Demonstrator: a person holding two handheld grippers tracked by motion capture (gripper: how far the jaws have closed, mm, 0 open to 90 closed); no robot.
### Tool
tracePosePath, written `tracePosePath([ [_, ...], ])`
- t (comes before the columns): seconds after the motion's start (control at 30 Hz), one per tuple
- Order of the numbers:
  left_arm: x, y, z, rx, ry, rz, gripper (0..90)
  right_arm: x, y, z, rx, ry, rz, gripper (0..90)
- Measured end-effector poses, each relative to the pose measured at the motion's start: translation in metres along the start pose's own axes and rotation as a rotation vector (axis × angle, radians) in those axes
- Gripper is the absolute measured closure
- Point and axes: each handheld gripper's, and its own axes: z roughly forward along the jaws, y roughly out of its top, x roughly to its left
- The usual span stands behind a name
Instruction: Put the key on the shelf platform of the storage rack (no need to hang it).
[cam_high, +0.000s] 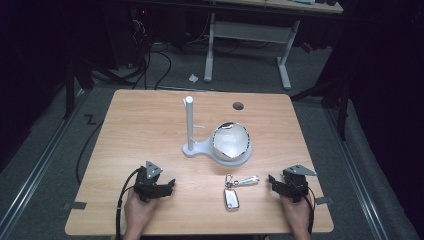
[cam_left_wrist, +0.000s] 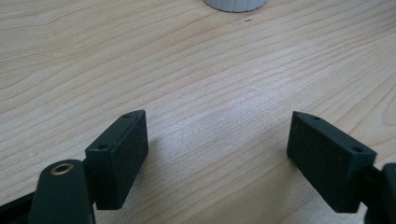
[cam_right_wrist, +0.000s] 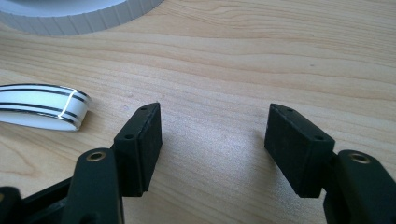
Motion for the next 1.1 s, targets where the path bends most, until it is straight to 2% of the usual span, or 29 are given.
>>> tracePosePath([
  [0.83, -0.0001, 0.0001, 0.0001, -0.001, -0.001, -0.002, 20.9, 0.0002, 0.0, -0.0002, 0.0, 0.001, -0.001, 37.3],
  [1.1, 0.0001, 0.0001, 0.0, 0.0, -0.001, 0.0, 20.9, 0.0019, -0.001, -0.0016, -0.007, 0.017, -0.013, 43.2],
])
